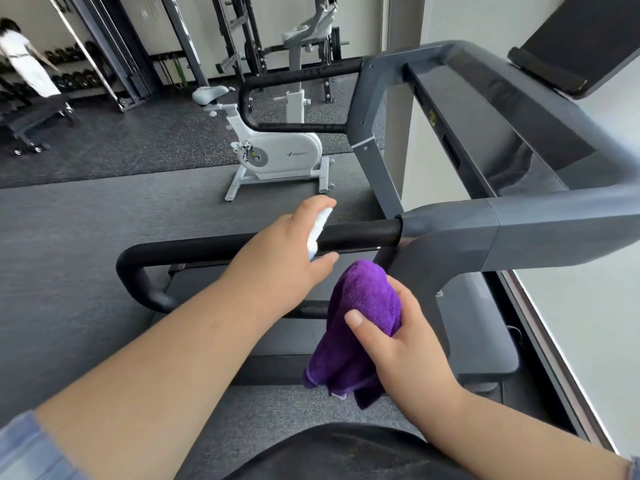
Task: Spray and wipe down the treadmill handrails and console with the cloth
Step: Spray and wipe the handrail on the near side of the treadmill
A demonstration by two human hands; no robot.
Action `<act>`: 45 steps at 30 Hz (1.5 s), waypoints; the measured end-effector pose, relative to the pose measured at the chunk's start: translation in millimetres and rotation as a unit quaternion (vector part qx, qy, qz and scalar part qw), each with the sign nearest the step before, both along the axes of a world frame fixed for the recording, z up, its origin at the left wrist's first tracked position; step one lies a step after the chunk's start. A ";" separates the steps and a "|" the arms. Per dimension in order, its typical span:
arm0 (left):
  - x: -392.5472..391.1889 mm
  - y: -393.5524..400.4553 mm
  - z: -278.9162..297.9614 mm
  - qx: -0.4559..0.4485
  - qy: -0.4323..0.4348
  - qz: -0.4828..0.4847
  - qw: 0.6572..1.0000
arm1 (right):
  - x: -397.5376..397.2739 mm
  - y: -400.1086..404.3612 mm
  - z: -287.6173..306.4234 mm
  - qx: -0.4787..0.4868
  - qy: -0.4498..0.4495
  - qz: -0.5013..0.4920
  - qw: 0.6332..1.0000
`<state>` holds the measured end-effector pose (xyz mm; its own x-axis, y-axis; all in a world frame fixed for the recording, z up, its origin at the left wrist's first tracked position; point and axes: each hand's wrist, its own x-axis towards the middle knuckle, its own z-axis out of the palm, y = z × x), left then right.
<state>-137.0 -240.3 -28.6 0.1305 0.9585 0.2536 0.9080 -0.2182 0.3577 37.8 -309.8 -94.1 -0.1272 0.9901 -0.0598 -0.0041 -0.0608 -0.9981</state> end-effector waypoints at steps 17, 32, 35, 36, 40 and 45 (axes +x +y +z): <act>5.7 16.2 -3.0 -0.002 0.073 0.011 0.997 | 0.9 -4.9 -16.2 0.002 -0.059 0.054 0.997; -116.5 -12.1 2.7 -0.049 0.107 0.197 0.973 | -29.8 -3.0 -11.5 -0.002 -0.083 0.114 0.990; -128.2 -19.2 6.4 -0.053 0.093 0.222 0.969 | -37.2 -2.3 -11.4 0.005 -0.081 0.122 0.989; -134.8 -22.3 7.4 -0.053 0.092 0.231 0.967 | -39.5 -2.0 -12.6 0.009 -0.077 0.124 0.989; -174.6 -34.5 10.1 -0.061 0.077 0.286 0.953 | -46.9 -1.5 -13.3 0.017 -0.074 0.132 0.988; -219.4 -42.9 -1.0 -0.105 0.031 0.363 0.925 | -50.9 -1.6 -14.5 0.017 -0.078 0.128 0.989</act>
<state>-356.4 -283.2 -29.7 -0.5590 0.8266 0.0653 0.8081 0.5255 0.2660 -13.1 -311.3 -108.6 -0.3650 0.9286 -0.0668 0.1621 -0.0073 -0.9867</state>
